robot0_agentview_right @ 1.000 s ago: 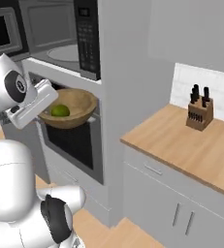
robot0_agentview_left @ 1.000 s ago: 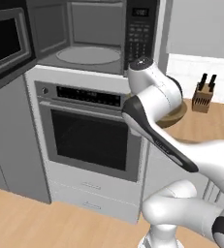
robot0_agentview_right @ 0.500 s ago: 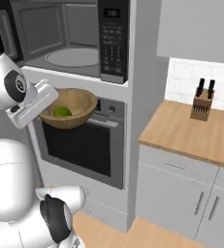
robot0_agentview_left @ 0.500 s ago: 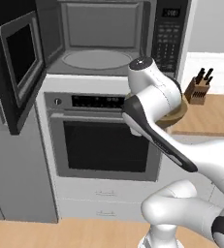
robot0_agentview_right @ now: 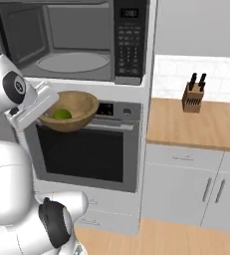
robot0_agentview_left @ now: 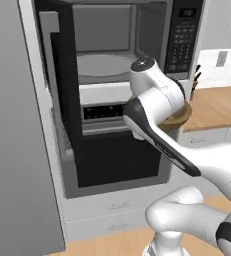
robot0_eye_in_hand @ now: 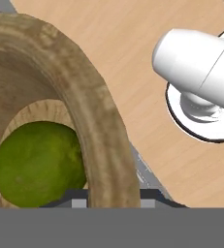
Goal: Pick the lime from the sink and place it in the bowl. Then pick the bowl and place it in the microwave. Then close the microwave door and press the start button.
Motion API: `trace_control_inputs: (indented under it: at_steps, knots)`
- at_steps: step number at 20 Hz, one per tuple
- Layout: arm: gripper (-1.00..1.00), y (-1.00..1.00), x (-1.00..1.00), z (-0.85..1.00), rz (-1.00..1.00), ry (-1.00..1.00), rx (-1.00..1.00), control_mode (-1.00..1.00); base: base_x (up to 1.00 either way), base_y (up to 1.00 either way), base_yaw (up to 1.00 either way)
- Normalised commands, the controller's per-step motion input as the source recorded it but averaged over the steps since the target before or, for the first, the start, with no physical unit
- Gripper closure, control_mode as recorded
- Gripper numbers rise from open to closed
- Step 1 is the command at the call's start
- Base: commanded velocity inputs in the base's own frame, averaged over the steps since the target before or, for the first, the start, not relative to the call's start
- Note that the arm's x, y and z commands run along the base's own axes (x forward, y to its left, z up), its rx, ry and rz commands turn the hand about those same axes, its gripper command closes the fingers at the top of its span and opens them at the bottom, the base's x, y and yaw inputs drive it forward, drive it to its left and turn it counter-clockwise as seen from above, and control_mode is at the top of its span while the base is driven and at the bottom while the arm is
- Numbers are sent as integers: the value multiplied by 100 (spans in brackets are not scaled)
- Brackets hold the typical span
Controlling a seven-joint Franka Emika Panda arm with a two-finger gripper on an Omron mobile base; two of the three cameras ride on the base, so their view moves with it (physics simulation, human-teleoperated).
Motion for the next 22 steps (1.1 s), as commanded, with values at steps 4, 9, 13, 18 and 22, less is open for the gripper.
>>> trace_control_inputs:
  at_steps: [4,9,13,18,22]
  knots:
    - [100,0,0,0,0,0,0,100,0,24,-47]
    - [100,0,0,0,0,0,0,100,4,41,-42]
    - [100,0,0,0,0,0,0,100,18,73,-31]
    - [100,0,0,0,0,0,0,100,8,23,-11]
    - [100,0,0,0,0,0,0,100,3,-2,1]
